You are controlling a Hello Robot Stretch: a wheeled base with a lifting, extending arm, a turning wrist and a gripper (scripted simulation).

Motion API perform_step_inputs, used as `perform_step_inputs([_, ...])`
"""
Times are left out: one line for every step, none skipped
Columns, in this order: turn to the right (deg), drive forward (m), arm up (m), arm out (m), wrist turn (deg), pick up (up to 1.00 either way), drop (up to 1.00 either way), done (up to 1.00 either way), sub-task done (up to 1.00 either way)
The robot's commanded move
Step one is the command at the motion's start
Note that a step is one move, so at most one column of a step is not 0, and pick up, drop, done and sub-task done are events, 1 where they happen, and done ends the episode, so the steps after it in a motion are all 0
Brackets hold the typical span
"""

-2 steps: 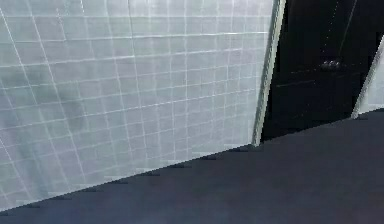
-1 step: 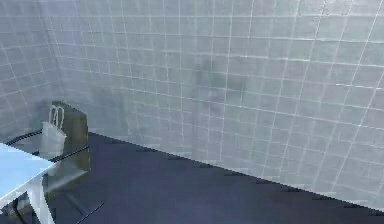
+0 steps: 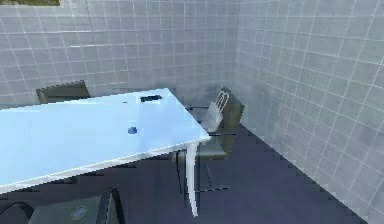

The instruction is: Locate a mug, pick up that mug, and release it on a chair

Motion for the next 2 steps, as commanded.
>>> perform_step_inputs([-9.0,0.0,0.0,0.0,0.0,0.0,0.0,0.0,0.0])
perform_step_inputs([0.0,0.25,0.0,0.0,0.0,0.0,0.0,0.0,0.0])
